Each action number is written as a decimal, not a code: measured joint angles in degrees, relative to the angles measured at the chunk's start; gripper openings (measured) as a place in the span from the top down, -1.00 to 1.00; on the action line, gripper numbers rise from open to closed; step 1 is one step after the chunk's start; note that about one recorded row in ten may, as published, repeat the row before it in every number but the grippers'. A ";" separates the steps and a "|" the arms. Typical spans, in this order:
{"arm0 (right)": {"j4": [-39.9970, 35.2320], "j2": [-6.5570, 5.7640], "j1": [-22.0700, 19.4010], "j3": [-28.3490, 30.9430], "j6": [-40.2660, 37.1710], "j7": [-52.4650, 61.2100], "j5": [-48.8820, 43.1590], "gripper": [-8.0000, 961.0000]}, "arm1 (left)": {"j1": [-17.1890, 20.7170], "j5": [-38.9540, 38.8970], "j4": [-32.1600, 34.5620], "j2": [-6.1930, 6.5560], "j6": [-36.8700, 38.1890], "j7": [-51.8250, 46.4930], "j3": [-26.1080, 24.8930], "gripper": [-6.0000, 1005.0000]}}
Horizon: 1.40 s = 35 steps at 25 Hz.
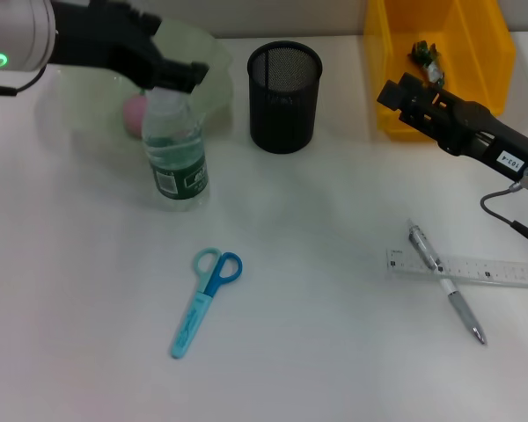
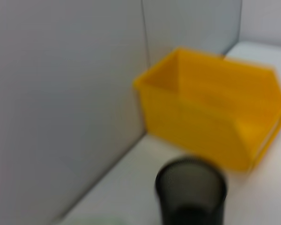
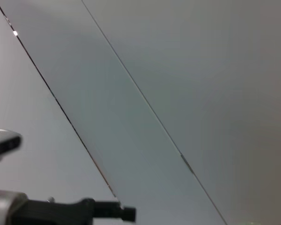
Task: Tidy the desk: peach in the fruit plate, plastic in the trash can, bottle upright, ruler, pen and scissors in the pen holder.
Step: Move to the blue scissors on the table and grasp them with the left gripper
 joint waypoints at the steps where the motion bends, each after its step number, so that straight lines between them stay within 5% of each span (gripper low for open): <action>1: 0.00 0.00 0.00 0.00 0.00 0.00 0.00 -0.36 | 0.00 0.00 0.00 0.00 0.00 0.00 0.00 -0.71; 7: -0.07 -0.04 -0.05 -0.22 0.33 -0.01 0.00 -0.36 | 7.16 -26.76 1.08 0.12 -0.39 17.96 -2.06 -0.70; 11: -0.07 -0.09 -0.16 -0.07 0.34 -0.01 -0.01 -0.36 | 9.33 -35.94 -1.90 0.23 0.30 23.04 -2.14 -0.70; 15: -0.55 -0.27 -0.36 -0.10 0.21 0.02 -0.04 -0.36 | 9.54 -42.69 -8.45 0.31 4.59 24.96 -4.11 -0.70; 17: -1.81 -0.32 -0.53 -0.37 -0.28 0.20 -0.32 -0.36 | 8.04 -48.18 -17.73 0.31 12.50 27.89 -7.40 -0.70; 26: -7.48 -0.50 -2.98 -0.77 -9.31 -5.83 -9.24 -0.36 | 6.74 -51.04 -35.82 0.79 22.78 35.18 -15.32 -0.69; 29: -9.77 -0.46 -4.57 -0.62 -17.02 -12.88 -15.72 -0.36 | 7.48 -50.93 -37.22 1.67 23.07 35.14 -15.59 -0.69; 35: -10.24 -0.14 -5.73 -0.81 -17.23 -16.01 -20.85 -0.36 | 7.01 -46.34 -36.82 2.09 23.68 32.48 -15.21 -0.69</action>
